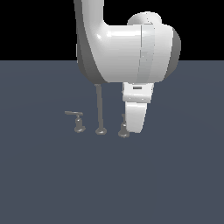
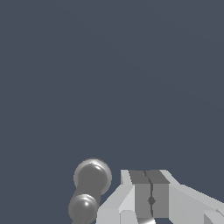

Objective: Turn on the faucet by rotating a designated handle.

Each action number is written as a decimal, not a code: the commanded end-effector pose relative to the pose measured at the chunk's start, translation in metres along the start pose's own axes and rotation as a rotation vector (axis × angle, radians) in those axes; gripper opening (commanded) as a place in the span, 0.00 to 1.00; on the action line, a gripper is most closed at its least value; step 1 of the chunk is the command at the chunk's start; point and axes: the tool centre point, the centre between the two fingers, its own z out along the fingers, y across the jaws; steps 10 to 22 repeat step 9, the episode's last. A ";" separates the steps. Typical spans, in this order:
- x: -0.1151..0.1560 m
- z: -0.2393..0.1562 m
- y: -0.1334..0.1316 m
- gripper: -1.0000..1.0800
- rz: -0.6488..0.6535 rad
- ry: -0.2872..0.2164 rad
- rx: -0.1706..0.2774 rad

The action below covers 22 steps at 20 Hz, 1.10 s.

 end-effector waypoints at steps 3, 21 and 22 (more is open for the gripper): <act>-0.033 0.000 -0.001 0.00 -0.030 -0.005 0.000; -0.066 -0.001 -0.002 0.00 -0.054 -0.008 -0.001; -0.066 -0.001 -0.002 0.00 -0.054 -0.008 -0.001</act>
